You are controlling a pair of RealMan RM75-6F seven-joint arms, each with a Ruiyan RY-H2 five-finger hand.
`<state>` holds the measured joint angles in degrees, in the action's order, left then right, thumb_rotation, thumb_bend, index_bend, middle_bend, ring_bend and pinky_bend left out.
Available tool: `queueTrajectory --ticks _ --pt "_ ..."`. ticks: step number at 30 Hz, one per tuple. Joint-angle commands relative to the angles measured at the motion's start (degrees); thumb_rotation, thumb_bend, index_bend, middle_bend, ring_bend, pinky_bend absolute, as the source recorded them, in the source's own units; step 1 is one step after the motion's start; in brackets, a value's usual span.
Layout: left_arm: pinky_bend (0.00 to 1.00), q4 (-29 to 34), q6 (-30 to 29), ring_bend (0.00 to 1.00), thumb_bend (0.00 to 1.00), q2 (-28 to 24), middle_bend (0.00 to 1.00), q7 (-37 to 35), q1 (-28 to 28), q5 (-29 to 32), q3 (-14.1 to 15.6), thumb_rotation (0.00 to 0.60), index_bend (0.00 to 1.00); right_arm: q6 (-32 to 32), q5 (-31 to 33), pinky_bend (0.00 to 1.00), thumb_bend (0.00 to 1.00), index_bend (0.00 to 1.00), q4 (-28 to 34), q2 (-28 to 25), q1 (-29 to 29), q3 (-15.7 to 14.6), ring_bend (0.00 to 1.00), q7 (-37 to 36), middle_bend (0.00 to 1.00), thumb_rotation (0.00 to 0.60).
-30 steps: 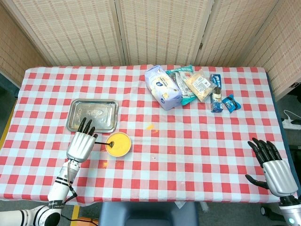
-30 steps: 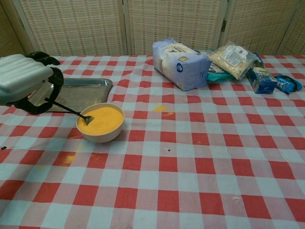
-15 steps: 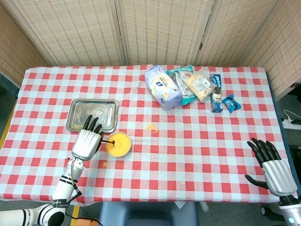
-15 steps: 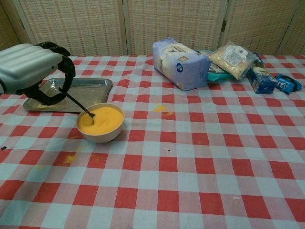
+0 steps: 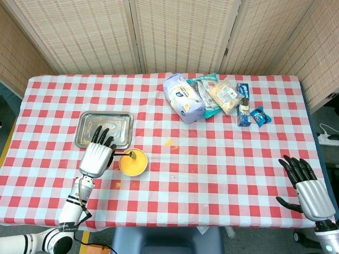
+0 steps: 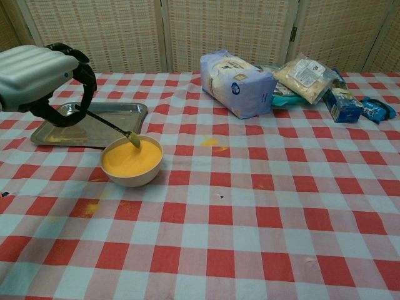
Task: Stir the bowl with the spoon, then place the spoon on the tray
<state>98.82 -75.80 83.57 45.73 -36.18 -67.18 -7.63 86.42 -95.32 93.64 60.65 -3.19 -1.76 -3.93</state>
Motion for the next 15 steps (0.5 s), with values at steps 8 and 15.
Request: queueTrajectory --ticks 8,15 --pt "0.00 0.6 0.4 0.07 0.83 0.8 0.30 1.2 0.1 -0.9 0.7 0.600 0.78 0.7 -0.5 0.00 0.06 0.00 0.0 -0.2 0.2 -0.1 0.00 -0.3 0.00 0.600" --pt "0.00 -2.1 0.6 0.07 0.83 2.8 0.30 2.1 0.1 -1.9 1.7 0.600 0.78 1.0 -0.7 0.00 0.06 0.00 0.1 -0.3 0.4 -0.2 0.00 -0.4 0.00 0.600"
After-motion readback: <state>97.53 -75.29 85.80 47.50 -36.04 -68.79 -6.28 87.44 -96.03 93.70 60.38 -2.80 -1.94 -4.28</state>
